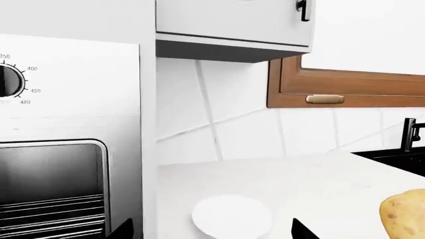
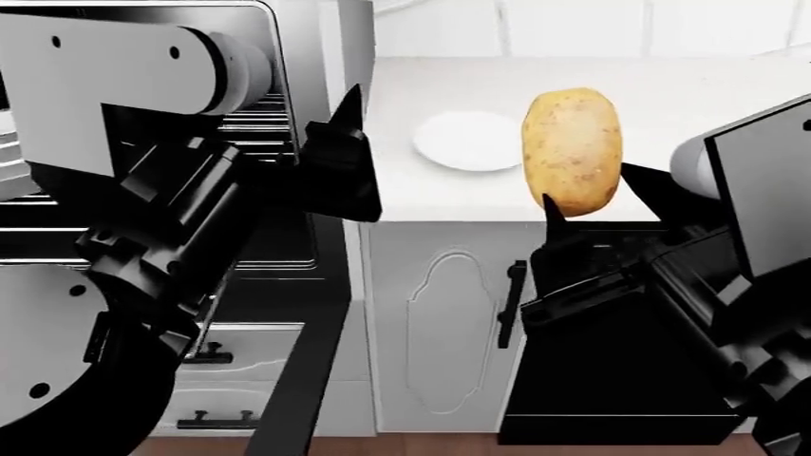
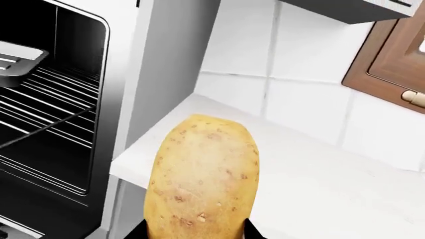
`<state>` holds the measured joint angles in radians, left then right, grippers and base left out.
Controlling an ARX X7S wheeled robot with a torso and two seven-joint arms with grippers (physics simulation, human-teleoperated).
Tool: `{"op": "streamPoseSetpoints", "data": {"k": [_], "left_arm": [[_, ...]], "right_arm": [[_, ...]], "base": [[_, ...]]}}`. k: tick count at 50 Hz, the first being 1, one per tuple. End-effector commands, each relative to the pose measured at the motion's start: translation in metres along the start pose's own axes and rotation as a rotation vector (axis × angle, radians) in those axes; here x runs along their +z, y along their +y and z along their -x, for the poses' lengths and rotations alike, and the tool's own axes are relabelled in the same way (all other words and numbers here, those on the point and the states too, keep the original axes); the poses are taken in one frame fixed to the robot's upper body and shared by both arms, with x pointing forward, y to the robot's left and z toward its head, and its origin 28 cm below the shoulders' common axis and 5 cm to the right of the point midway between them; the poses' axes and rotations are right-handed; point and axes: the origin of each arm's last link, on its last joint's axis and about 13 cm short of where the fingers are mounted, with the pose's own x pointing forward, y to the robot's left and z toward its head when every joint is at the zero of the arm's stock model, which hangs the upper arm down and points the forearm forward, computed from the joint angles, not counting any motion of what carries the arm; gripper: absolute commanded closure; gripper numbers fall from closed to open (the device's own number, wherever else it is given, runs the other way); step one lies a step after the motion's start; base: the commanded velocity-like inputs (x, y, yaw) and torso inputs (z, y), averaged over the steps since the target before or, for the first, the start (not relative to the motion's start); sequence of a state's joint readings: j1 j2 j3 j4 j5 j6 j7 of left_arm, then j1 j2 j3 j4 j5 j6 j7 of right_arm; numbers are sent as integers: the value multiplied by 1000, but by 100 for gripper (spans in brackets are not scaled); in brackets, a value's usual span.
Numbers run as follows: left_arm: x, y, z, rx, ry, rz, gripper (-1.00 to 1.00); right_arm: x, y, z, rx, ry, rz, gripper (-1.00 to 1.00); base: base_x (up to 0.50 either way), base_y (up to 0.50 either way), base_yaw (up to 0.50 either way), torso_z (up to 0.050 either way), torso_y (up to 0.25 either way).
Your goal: Place the potato on the top rack of the oven.
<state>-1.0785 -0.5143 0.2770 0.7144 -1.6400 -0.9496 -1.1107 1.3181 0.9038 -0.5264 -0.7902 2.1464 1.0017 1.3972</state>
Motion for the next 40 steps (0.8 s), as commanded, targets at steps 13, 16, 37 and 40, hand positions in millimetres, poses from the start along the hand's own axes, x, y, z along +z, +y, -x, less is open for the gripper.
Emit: {"op": "streamPoseSetpoints", "data": {"k": [13,16,37,40], "left_arm": [[0,4,-2,19,1,2,-100],[0,4,-2,19,1,1,-100],[-3,5,-3,24,1,6,-100],[-2,6,-4,27,-3,12,-100]], "right_arm": [[1,0,-4,8,5,32,100],[1,0,-4,7,6,34,100],[-1,1,-8,24,15,49,100],[0,1,-8,22,14,46,100]], "base": [[0,500,0,0,0],[-1,500,0,0,0],[-1,500,0,0,0],[-1,500,0,0,0]]}}
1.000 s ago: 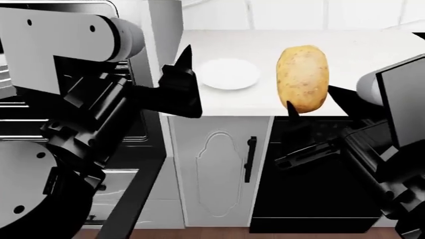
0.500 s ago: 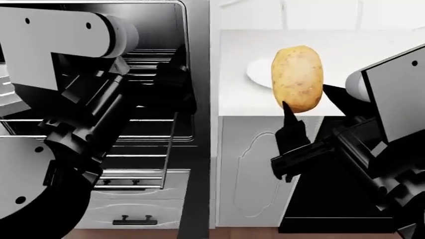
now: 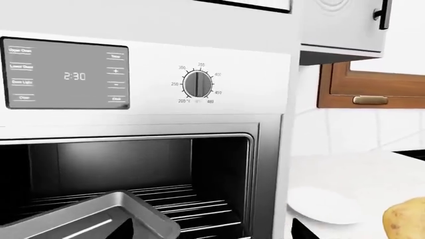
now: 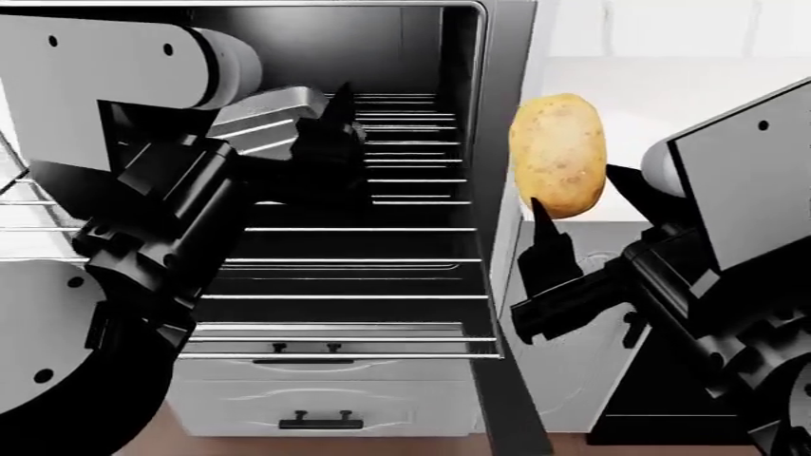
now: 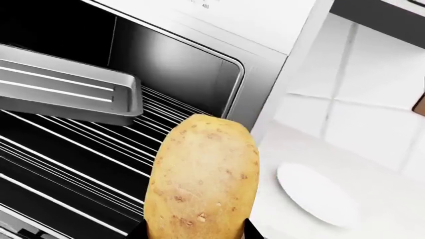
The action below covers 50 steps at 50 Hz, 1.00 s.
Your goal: Place the potato on the top rack of the oven.
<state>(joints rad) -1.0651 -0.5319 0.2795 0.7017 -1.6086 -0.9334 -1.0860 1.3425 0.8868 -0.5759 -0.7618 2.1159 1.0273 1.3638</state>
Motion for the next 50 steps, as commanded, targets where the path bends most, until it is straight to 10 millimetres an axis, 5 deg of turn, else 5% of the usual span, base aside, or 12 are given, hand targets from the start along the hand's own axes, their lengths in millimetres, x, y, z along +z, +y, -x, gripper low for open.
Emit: {"op": "streamPoseSetpoints", "data": {"k": [1,40,50], "left_arm": [[0,1,-1,5,-4,12,-100],[-2,6,-6,24,-3,8,-100],[-2,5,-7,24,-4,8,-100]], "right_arm": [[0,0,-2,1,-6,9,100],[-1,-6,-13,5,4,6,100],[3,-19,-40,77,56,-48,100]], "base": [[-1,500,0,0,0],[-1,460,0,0,0],[0,0,0,0,0]]}}
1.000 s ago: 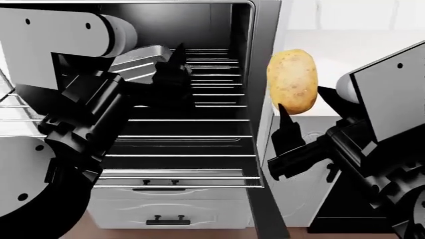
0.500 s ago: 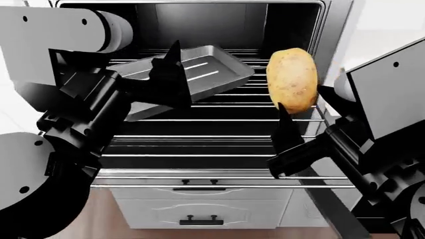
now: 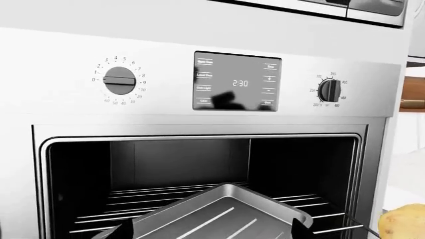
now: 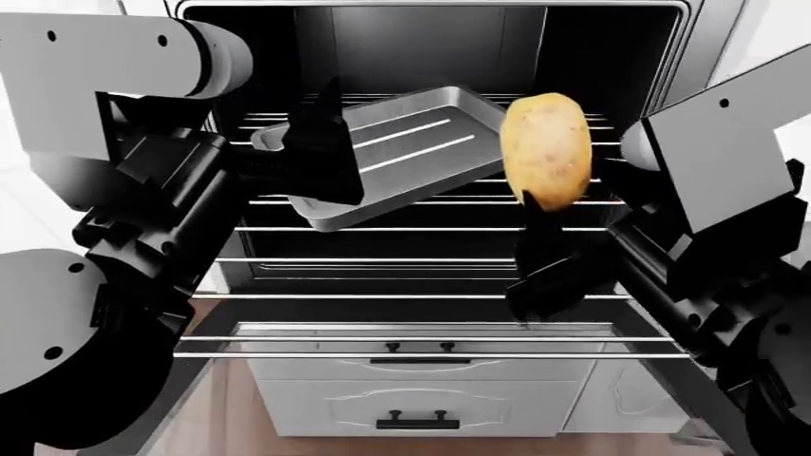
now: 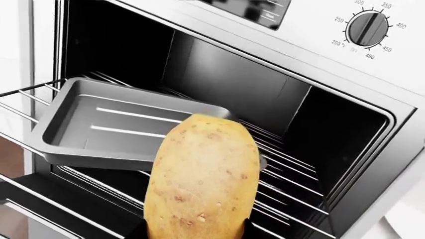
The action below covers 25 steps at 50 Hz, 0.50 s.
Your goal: Place the potato on the top rack of the oven.
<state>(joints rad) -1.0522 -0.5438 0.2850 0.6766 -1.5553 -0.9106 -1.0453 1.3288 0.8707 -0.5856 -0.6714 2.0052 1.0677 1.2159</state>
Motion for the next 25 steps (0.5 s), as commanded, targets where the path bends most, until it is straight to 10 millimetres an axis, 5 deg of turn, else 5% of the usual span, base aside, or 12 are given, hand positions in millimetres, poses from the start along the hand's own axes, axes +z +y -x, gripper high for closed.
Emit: {"op": "streamPoseSetpoints", "data": {"k": [1,25], "left_arm": [[-1,0,-1,-1,0,-2,-100],[-5,1,-6,6,11,7,-100]], "right_arm": [[4,-14,-22,44,32,-42,100],[29,-35,-99,165,113,-27,100]], "base": [[0,0,0,0,0],[0,0,0,0,0]]}}
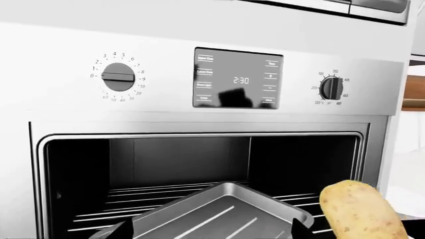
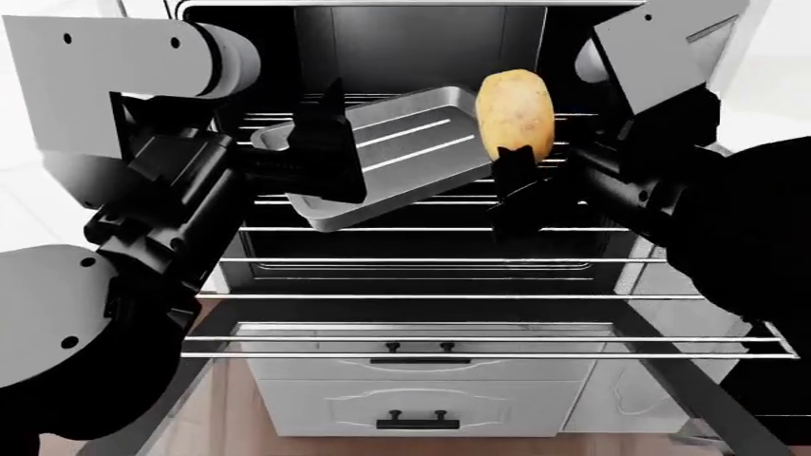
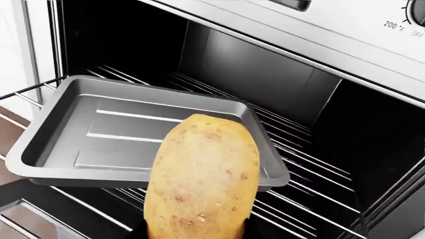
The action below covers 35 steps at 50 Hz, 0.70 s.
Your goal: Place the potato on the top rack of the oven.
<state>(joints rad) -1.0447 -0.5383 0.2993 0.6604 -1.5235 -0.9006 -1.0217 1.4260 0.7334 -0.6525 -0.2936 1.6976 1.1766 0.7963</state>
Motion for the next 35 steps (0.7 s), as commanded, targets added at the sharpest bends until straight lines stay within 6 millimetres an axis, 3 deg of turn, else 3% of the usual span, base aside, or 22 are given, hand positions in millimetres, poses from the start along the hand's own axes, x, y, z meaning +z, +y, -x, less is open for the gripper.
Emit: {"op": "streamPoseSetpoints", "data": {"k": [1,35], "left_arm": [[-2,1,-2,6,6,1,-100],[-5,6,-12,23,18,-5,-100]], "right_arm": [[14,-12,-35,64,37,27,100],[41,-34,-119,59,125,53,100]], "base": [[0,0,0,0,0],[0,0,0,0,0]]}}
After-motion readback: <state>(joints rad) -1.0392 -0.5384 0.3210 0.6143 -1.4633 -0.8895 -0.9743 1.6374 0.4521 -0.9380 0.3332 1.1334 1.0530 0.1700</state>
